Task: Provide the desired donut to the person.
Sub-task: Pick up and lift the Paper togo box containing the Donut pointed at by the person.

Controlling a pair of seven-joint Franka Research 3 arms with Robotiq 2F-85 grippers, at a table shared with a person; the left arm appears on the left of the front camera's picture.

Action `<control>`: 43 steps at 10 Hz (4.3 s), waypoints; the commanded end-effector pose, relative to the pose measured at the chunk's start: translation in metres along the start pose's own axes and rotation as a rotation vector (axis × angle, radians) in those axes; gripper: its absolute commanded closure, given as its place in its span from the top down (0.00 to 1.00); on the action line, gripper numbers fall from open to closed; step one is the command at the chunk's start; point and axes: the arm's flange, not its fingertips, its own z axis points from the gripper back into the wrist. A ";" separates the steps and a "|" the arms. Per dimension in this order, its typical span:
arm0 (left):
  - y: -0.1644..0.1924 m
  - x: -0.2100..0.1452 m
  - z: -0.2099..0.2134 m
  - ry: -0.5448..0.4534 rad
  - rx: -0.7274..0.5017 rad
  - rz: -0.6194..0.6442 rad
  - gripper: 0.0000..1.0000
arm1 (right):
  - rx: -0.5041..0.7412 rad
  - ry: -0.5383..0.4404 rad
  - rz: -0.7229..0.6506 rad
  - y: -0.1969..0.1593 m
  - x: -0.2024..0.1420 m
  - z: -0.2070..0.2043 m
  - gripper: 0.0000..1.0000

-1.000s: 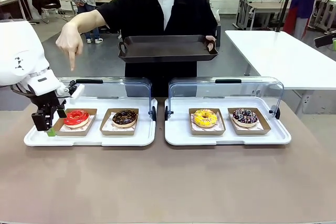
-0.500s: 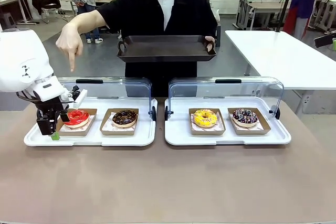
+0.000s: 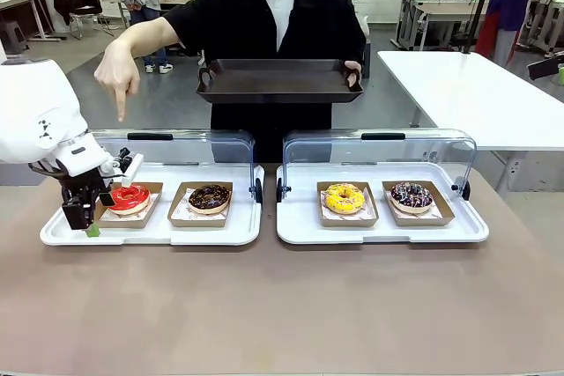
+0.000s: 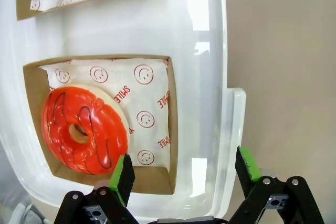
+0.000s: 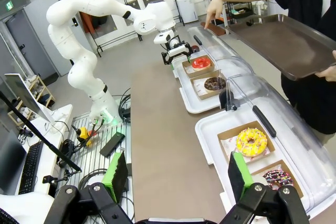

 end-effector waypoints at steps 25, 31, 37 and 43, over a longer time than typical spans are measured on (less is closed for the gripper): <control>-0.074 0.016 0.227 0.055 -0.134 -0.113 0.00 | 0.003 -0.012 0.007 0.000 0.002 -0.001 1.00; -0.015 0.043 0.287 -0.006 0.032 -0.049 0.00 | 0.003 -0.012 0.007 0.000 0.002 -0.001 1.00; 0.011 0.045 0.280 0.007 0.046 -0.031 0.00 | 0.003 -0.012 0.007 0.000 0.002 -0.001 1.00; 0.011 0.045 0.280 0.007 0.046 -0.031 0.00 | 0.003 -0.012 0.007 0.000 0.002 -0.001 1.00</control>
